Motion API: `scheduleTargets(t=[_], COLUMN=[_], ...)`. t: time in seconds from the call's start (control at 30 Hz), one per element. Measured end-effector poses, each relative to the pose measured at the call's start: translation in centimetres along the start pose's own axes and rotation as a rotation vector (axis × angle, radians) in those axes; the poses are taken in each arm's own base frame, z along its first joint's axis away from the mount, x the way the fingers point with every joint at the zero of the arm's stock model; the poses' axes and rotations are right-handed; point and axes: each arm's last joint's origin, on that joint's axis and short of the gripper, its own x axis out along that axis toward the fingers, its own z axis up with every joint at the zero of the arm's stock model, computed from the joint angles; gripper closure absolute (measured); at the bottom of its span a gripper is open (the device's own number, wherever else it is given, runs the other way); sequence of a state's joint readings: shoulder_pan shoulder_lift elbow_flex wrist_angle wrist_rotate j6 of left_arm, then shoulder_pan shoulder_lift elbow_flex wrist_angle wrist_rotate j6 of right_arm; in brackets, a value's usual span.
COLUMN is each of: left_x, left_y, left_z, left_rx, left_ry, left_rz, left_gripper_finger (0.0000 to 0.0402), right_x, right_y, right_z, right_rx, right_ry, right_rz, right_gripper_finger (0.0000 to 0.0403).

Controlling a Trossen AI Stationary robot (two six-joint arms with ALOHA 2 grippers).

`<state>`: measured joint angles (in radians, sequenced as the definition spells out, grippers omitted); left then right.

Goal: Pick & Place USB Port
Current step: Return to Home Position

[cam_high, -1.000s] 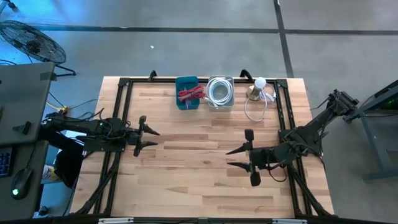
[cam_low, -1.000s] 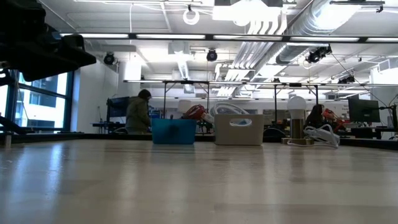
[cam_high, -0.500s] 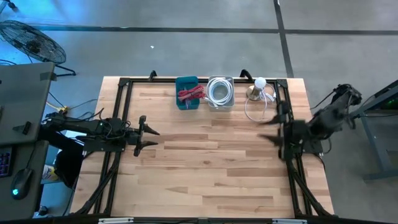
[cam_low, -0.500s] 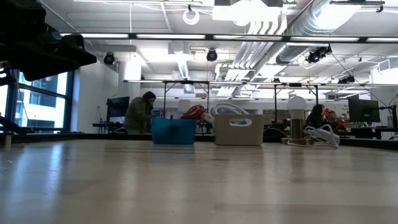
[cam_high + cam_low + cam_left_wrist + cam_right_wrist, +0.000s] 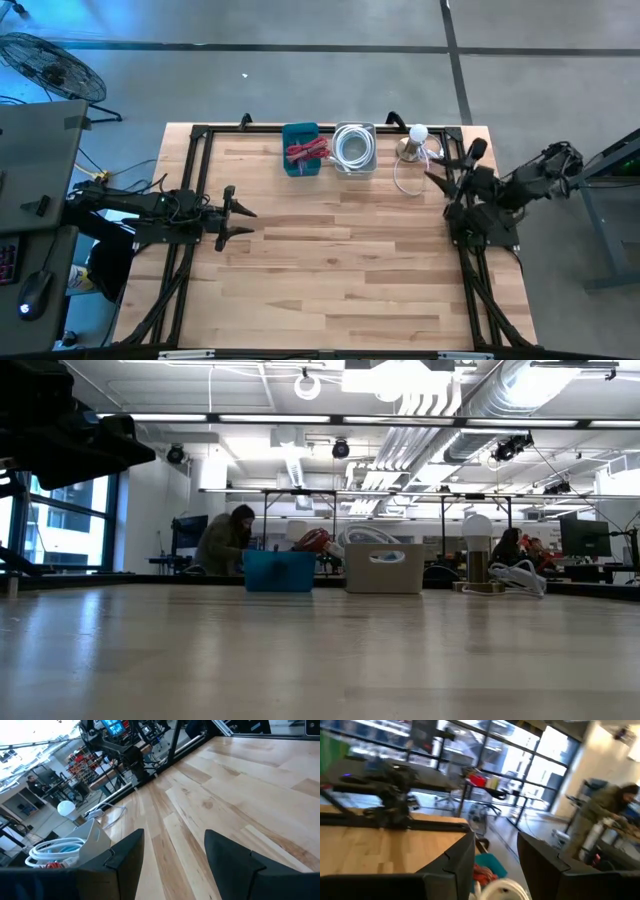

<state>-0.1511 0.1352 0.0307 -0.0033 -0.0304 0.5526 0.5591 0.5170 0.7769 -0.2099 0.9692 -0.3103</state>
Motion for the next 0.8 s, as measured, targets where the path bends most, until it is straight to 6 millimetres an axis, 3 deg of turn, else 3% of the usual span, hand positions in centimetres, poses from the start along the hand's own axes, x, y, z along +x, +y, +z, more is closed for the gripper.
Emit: scheduleTargets(t=[0.37, 0.8], left_x=[0.0, 0.0], left_y=[0.0, 0.0], left_z=[0.0, 0.0], left_rx=[0.0, 0.0], left_ry=[0.0, 0.001], left_rz=[0.0, 0.002], left_gripper_finger=[0.0199, 0.0199], right_x=[-0.8, -1.2], right_y=[-0.8, -0.6], right_z=[-6.9, -11.1], right_rx=[0.117, 0.187], right_ry=[-0.082, -0.113], right_rz=[-0.076, -0.084], right_gripper_finger=[0.0263, 0.0263])
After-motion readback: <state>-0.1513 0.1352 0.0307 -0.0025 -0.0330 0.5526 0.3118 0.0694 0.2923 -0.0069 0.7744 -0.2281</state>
